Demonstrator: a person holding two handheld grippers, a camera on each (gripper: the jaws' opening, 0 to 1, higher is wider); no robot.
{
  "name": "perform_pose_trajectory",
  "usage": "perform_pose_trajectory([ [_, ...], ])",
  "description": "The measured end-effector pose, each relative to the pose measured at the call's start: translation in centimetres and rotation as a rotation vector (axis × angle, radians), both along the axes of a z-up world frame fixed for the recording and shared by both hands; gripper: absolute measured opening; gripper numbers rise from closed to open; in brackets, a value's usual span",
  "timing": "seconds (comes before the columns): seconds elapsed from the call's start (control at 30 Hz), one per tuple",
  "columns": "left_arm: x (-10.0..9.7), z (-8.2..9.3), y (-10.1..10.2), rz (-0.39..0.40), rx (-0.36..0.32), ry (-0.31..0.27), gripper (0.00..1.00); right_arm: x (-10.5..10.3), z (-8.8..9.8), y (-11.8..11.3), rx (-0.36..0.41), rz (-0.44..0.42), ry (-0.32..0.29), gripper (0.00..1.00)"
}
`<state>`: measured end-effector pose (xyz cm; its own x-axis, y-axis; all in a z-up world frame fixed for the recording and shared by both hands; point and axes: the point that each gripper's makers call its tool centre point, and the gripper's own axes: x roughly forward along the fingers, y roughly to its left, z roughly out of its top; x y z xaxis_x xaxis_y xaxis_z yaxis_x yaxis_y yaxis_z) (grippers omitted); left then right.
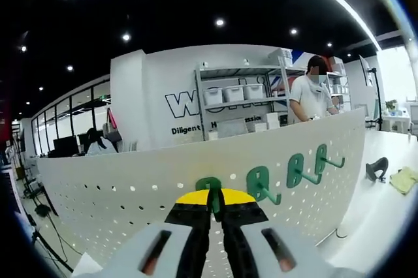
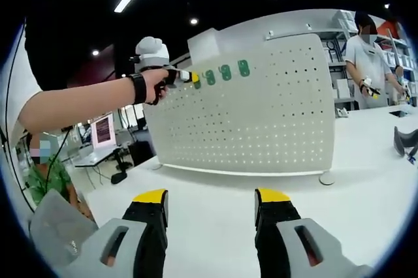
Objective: Insert the hook assembly into the mounting plate slot until the hook locks in place.
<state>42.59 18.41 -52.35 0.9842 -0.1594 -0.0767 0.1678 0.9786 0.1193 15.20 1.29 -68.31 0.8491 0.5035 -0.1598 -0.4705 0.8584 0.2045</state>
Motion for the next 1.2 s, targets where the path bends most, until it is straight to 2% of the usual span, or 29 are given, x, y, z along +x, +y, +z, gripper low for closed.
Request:
perform_pose_trajectory([
  [0.3,-0.8,0.0,-0.4,-0.060,0.030,-0.019,0.10,0.1,0.4,0.3,-0.003,0.004,-0.008,0.54],
  [0.4,-1.3,0.3,-0.2,-0.076,0.015,-0.031,0.14,0.2,0.5,0.5,-0.006,0.008,-0.010,0.54],
  [0.8,-4.1,0.1,-0.1,-0.127,0.012,-0.028,0.22,0.2,1.3,1.8,-0.032,0.046,-0.024,0.55],
  [1.2,-7.7,-0.8,-0.4,-0.228,-0.025,-0.022,0.36,0.0,1.5,2.4,-0.055,0.075,-0.024,0.57],
])
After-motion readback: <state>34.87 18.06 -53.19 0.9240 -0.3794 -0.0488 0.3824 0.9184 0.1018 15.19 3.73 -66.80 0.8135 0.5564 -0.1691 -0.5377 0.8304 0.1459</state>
